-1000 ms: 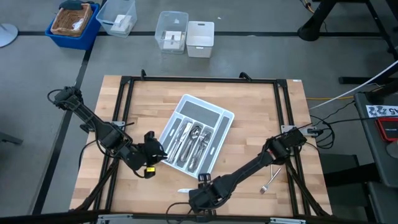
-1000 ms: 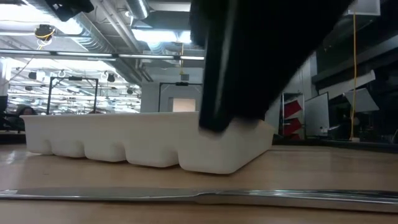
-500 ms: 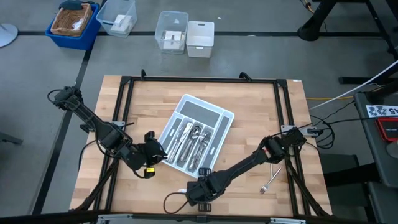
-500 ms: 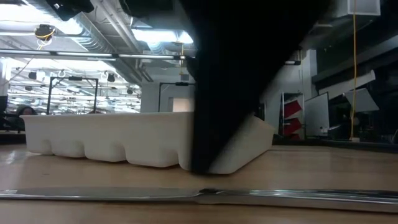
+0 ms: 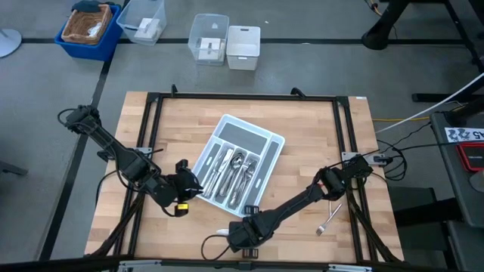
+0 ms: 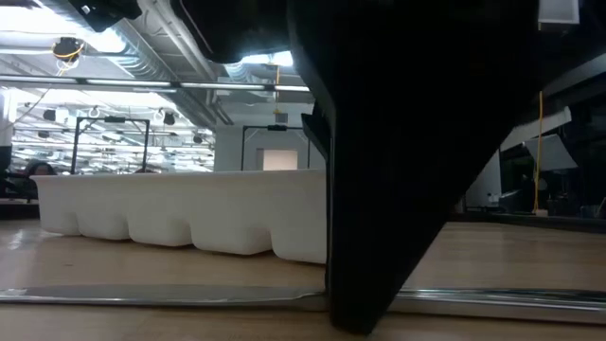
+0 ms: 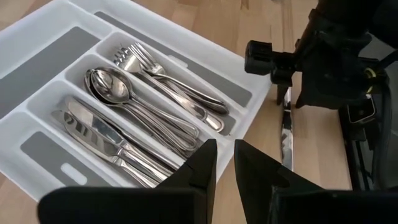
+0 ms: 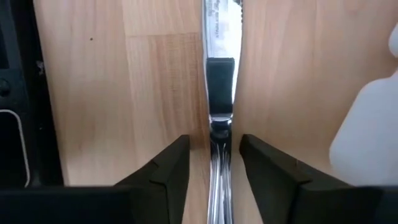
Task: Sort silverware
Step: Put the silver knife into the white cutlery tray
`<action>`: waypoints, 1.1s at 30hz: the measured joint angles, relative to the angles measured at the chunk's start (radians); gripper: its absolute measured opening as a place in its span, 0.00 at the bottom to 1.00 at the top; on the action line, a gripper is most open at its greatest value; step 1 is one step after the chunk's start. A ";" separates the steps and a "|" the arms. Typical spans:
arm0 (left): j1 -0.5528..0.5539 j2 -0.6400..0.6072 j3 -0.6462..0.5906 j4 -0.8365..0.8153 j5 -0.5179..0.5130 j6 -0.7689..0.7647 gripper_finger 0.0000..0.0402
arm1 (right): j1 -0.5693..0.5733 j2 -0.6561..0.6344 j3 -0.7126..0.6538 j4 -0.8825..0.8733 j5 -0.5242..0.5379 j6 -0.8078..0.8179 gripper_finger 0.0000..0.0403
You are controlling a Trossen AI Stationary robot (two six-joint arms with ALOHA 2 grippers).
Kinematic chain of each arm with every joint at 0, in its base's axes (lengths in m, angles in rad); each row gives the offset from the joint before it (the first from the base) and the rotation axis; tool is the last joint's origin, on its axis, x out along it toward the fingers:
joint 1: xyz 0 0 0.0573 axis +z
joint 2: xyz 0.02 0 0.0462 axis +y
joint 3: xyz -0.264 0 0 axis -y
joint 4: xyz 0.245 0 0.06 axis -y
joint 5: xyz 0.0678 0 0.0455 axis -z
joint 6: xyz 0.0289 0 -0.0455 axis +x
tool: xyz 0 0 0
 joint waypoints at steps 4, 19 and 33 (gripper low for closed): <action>-0.005 0.000 0.000 0.000 0.001 -0.001 0.12 | -0.001 0.006 0.000 -0.007 -0.015 0.003 0.28; -0.005 0.000 0.000 0.000 0.003 -0.002 0.12 | -0.002 0.007 -0.002 0.017 -0.102 0.004 0.08; -0.005 -0.001 0.000 0.000 0.092 -0.002 0.12 | -0.029 0.021 0.126 0.019 -0.141 0.025 0.09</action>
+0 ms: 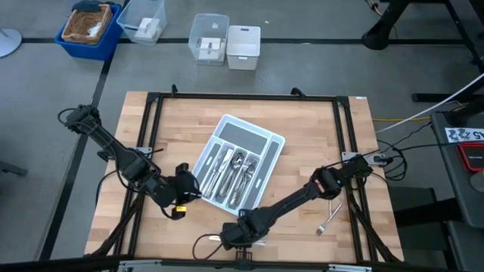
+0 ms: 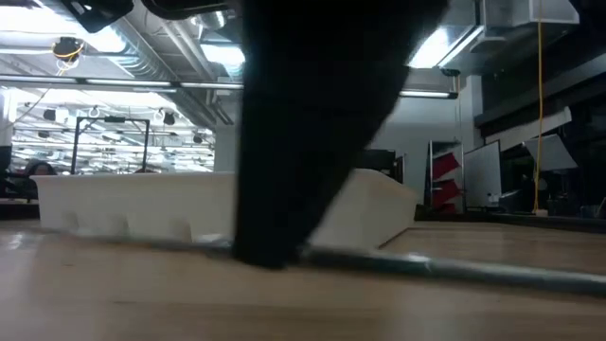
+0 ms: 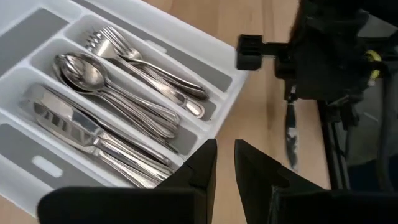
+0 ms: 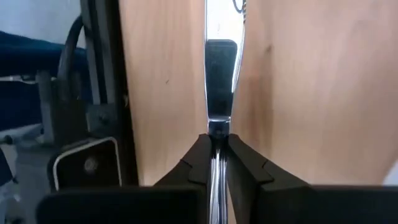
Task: Sort silverware
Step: Put the silver knife into the white cutlery tray
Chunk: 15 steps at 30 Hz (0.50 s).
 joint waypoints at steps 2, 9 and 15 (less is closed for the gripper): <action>-0.002 -0.007 0.000 -0.003 0.022 -0.001 0.12 | -0.010 0.000 0.012 -0.001 0.002 0.007 0.09; -0.042 -0.107 0.000 -0.077 0.031 -0.058 0.12 | -0.045 -0.004 0.040 0.047 0.009 0.084 0.09; -0.080 -0.214 0.000 -0.175 0.027 -0.145 0.12 | -0.092 -0.005 0.040 0.149 0.009 0.249 0.09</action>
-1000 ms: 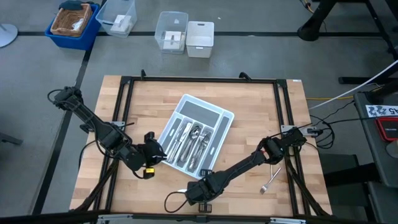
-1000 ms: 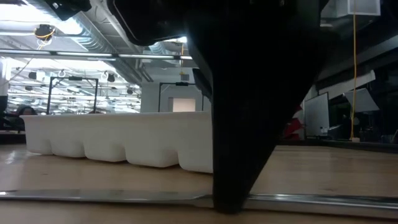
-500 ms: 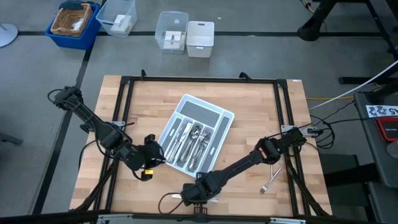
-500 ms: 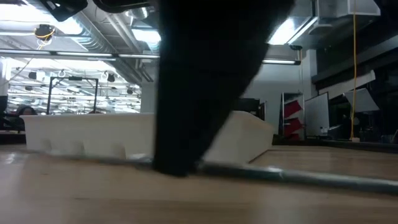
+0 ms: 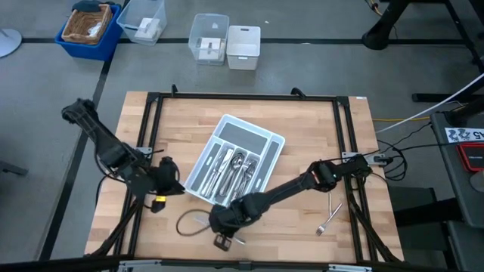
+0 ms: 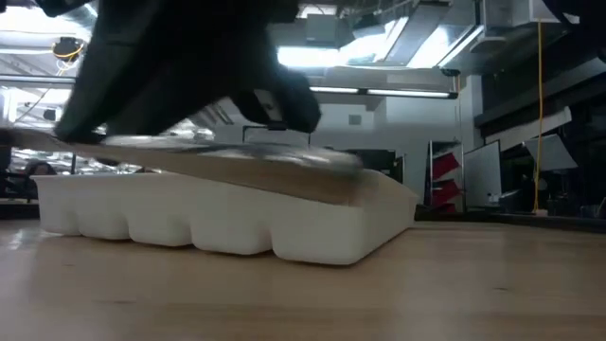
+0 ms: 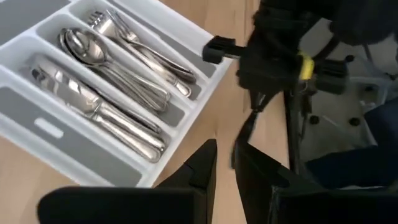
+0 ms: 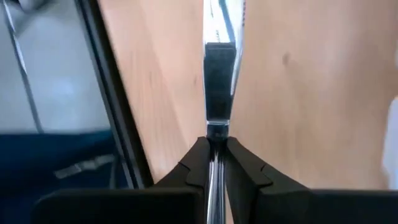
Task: Sort silverware
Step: Put the silver knife into the white cutlery tray
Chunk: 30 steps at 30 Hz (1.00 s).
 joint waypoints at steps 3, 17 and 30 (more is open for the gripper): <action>-0.019 -0.045 0.000 -0.052 0.000 -0.021 0.12 | -0.028 0.000 0.000 0.045 -0.011 0.065 0.09; -0.073 -0.137 0.000 -0.185 -0.002 -0.066 0.12 | -0.158 -0.003 0.002 0.222 -0.253 0.190 0.09; -0.072 -0.138 0.001 -0.239 -0.014 -0.074 0.12 | -0.239 -0.037 0.002 0.275 -0.453 0.174 0.09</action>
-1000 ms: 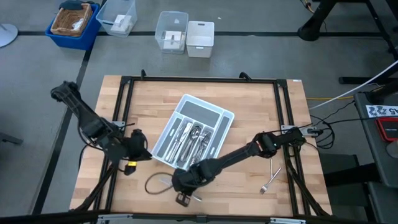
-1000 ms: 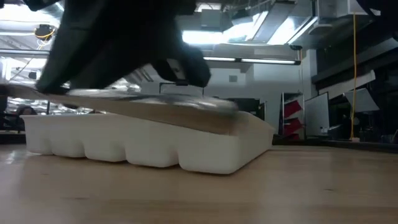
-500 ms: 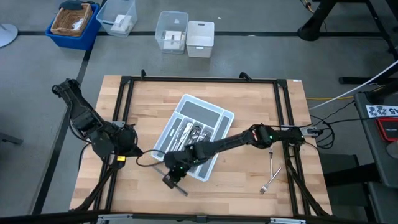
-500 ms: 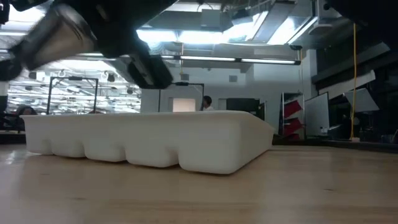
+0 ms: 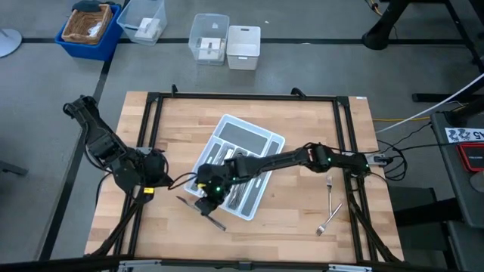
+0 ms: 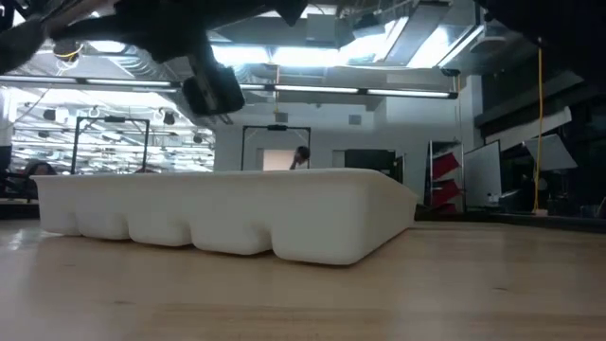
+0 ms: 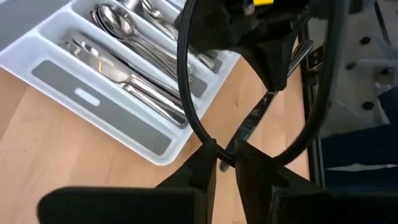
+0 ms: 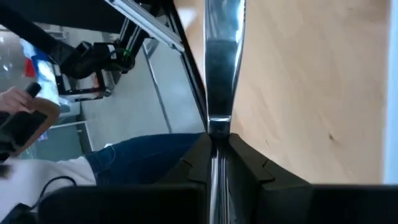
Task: Sort silverware
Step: Put the silver knife into the white cutlery tray
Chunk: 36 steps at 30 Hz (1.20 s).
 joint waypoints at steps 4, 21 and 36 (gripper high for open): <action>0.001 0.000 0.001 0.006 -0.024 -0.003 0.12 | -0.028 -0.043 0.000 -0.108 -0.004 -0.074 0.09; 0.002 0.001 0.000 -0.009 -0.083 -0.018 0.12 | -0.080 -0.205 0.001 -0.882 0.228 -0.395 0.09; 0.002 0.001 0.000 -0.006 -0.107 -0.018 0.12 | -0.077 -0.354 -0.005 -1.026 0.511 -0.281 0.09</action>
